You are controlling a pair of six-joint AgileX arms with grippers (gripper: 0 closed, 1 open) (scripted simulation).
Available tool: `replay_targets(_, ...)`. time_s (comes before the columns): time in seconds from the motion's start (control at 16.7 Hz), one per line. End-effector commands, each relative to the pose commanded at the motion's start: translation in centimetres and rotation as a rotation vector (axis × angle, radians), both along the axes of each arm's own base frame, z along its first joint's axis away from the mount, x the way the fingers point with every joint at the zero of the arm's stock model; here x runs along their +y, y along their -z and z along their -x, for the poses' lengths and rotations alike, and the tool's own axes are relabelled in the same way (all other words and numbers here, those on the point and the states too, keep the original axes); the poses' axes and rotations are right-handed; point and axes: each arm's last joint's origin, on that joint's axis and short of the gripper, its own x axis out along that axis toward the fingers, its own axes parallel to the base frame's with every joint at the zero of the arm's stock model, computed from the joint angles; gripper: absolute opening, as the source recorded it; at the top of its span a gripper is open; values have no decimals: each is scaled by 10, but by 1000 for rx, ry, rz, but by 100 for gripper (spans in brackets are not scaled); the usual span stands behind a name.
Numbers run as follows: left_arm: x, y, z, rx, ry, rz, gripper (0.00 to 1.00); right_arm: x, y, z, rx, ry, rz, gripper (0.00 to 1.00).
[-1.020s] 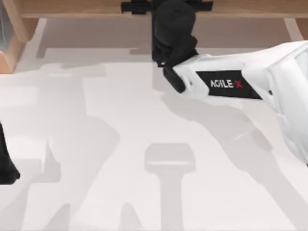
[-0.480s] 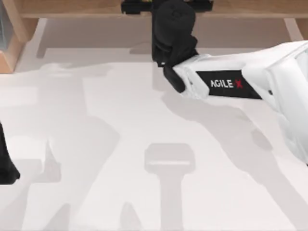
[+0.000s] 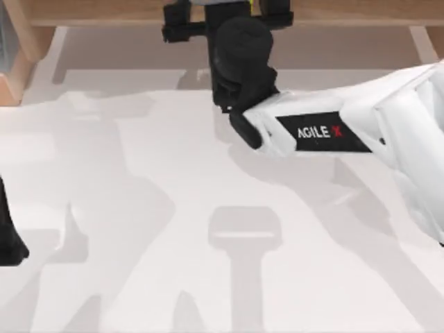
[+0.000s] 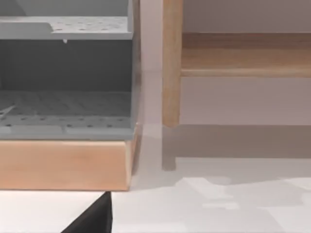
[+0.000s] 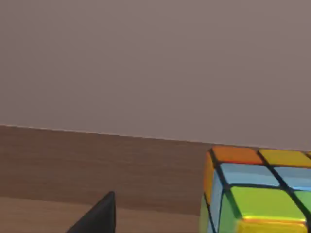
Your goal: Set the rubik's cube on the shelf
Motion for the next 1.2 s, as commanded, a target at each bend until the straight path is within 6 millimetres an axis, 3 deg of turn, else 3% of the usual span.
replay_targets(0.18, 0, 0, 0, 0, 0, 0, 100, -6, 10, 21, 3, -127, 153, 100)
replay_targets(0.36, 0, 0, 0, 0, 0, 0, 100, -53, 25, 35, -14, -247, 400, 100)
replay_targets(0.48, 0, 0, 0, 0, 0, 0, 100, -107, 44, 48, -13, -322, 603, 100)
replay_targets(0.66, 0, 0, 0, 0, 0, 0, 100, -207, 72, 80, -7, -396, 881, 100)
replay_targets(0.9, 0, 0, 0, 0, 0, 0, 100, -337, 65, 134, -91, -289, 1187, 100)
replay_targets(1.02, 0, 0, 0, 0, 0, 0, 100, -384, 60, 164, -111, -188, 1318, 100)
replay_targets(1.2, 0, 0, 0, 0, 0, 0, 100, -436, 57, 200, -74, -38, 1458, 100)
